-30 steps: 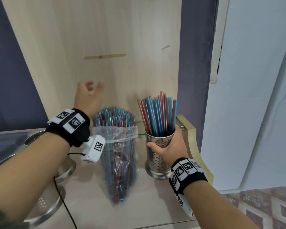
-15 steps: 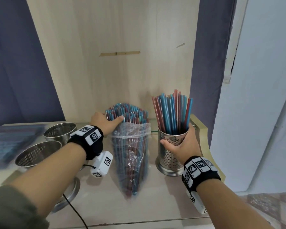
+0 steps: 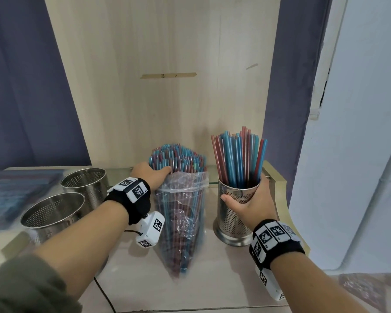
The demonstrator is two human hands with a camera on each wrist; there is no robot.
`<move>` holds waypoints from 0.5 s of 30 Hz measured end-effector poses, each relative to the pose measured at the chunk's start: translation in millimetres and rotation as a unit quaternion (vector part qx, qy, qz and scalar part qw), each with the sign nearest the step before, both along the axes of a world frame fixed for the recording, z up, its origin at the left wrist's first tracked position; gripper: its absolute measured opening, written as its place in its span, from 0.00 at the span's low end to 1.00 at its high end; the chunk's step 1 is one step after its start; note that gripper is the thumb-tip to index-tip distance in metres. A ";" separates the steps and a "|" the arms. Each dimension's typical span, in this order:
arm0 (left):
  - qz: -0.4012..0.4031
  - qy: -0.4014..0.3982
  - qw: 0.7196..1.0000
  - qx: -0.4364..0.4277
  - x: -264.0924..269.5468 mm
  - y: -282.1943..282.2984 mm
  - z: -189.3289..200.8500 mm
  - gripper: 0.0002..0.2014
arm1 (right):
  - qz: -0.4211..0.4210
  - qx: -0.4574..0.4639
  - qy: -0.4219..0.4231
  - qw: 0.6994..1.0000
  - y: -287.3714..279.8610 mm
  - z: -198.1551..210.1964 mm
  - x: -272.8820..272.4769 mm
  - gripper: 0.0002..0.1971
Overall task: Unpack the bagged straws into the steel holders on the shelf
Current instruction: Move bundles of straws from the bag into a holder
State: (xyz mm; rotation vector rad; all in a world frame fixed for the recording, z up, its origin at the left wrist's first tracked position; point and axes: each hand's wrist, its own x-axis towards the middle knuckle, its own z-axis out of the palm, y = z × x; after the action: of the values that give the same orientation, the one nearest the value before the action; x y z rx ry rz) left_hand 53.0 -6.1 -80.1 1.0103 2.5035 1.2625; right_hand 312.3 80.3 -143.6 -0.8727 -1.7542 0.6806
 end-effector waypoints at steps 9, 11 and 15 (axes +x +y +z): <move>-0.009 -0.011 1.000 0.025 -5.0 5.8 1.0 0.18 | 0.005 -0.002 0.000 1.000 -2.5 2.5 1.2 0.46; -0.012 -0.026 0.999 0.036 -8.7 7.3 0.8 0.17 | 0.007 -0.004 0.001 1.000 -3.4 3.4 1.6 0.46; -0.017 -0.037 0.998 0.047 -12.9 9.6 7.5 0.21 | 0.012 -0.002 0.002 1.000 -3.8 3.7 1.9 0.46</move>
State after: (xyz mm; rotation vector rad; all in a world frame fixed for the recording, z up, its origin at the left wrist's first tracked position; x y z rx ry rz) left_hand 40.1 3.6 -72.6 1.0022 2.3812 1.3923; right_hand 314.2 76.5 -139.9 -0.8527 -1.7629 0.7006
